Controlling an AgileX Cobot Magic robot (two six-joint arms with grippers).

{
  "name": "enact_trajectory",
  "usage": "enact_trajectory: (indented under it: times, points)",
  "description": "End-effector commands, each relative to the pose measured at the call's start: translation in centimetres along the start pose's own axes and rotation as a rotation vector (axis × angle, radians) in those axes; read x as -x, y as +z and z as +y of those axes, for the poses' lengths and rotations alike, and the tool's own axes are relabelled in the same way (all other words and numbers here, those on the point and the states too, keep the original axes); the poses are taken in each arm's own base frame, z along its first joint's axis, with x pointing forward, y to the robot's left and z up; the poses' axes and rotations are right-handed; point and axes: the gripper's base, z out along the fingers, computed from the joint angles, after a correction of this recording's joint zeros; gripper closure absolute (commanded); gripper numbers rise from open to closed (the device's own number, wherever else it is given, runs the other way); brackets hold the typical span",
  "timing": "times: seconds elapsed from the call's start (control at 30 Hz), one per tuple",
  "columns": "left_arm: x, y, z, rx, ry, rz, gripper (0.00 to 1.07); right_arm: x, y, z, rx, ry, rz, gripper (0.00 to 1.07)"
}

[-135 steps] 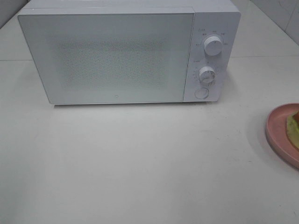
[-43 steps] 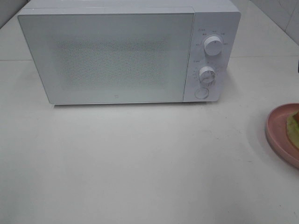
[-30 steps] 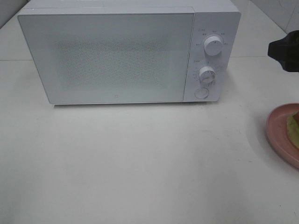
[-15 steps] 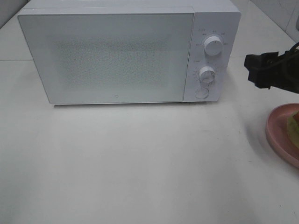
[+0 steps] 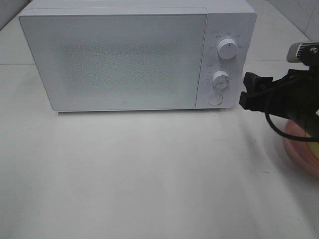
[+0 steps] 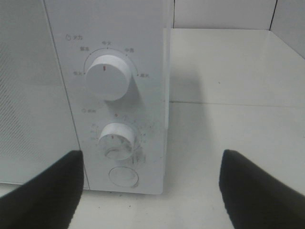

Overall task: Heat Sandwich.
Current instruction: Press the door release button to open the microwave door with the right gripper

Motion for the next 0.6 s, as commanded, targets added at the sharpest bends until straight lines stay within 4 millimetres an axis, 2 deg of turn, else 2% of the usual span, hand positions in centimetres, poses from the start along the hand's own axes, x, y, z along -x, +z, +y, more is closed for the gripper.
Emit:
enact_trajectory:
  times: [0.03, 0.37, 0.6]
  points:
    - [-0.2, -0.3, -0.1, -0.002, -0.006, -0.032, 0.03, -0.7, 0.1, 0.9, -0.002, -0.01, -0.007, 0.31]
    - [-0.2, -0.3, -0.1, -0.002, -0.006, -0.032, 0.03, -3.4, 0.1, 3.3, -0.03, -0.038, 0.011, 0.31]
    - [-0.2, -0.3, -0.1, -0.002, -0.006, -0.032, 0.03, -4.2, 0.1, 3.8, -0.029, -0.04, 0.033, 0.31]
